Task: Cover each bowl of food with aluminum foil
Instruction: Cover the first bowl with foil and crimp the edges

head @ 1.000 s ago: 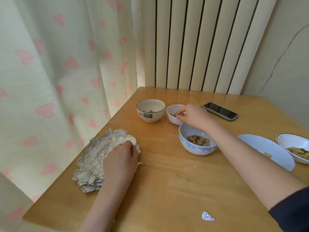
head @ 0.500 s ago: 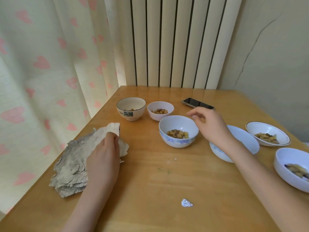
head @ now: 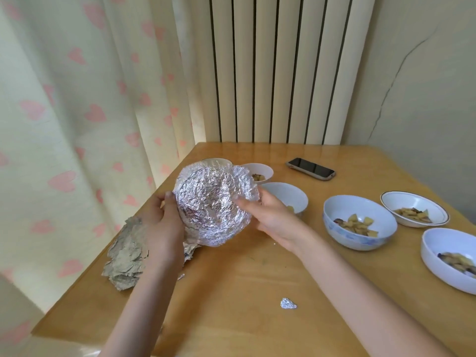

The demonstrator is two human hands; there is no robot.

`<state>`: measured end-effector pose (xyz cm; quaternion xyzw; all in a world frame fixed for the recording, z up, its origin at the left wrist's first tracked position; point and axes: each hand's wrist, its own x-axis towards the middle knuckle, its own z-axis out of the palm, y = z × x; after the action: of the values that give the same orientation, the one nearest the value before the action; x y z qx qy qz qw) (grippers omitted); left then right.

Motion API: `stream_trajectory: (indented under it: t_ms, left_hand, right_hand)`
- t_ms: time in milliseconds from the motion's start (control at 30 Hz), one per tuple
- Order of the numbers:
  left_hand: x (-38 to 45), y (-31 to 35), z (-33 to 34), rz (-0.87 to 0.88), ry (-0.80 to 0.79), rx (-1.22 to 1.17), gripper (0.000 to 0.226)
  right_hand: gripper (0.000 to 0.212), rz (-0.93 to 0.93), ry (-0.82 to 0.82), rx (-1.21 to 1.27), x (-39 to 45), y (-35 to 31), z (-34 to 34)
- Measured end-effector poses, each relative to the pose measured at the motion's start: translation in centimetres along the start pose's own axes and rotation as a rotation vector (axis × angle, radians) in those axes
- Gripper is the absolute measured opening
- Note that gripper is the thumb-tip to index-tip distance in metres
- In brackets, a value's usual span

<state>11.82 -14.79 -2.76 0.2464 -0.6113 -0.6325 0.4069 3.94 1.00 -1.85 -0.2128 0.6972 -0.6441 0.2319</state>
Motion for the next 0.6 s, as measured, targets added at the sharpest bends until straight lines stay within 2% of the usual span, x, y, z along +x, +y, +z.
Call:
stream_trajectory:
  t_ms: [100, 200, 300, 400, 500, 600]
  left_hand:
    - [-0.4, -0.2, 0.8, -0.005, -0.108, 0.036, 0.024]
    - [-0.2, -0.7, 1.7, -0.125, -0.282, -0.018, 0.028]
    - [0.0, -0.5, 3.4, -0.205, -0.413, 0.008, 0.025]
    - [0.8, -1.2, 6.0, -0.210, -0.475, 0.145, 0.027]
    - [2.1, -1.9, 8.7, -0.102, -0.496, 0.324, 0.023]
    - [3.1, -2.5, 11.2, 0.098, -0.524, 0.474, 0.015]
  right_hand:
    - [0.040, 0.005, 0.118, 0.181, -0.2, 0.7, -0.7]
    - [0.012, -0.115, 0.326, 0.051, -1.3, 0.3, -3.1]
    - [0.006, -0.206, 0.510, -0.094, -2.0, 0.4, -6.2]
    - [0.010, -0.293, 0.751, -0.097, -3.0, 0.6, -9.6]
    - [0.010, -0.377, 1.085, -0.068, -4.9, 0.1, -13.1]
    - [0.003, -0.360, 1.239, -0.102, -6.7, 0.3, -16.4]
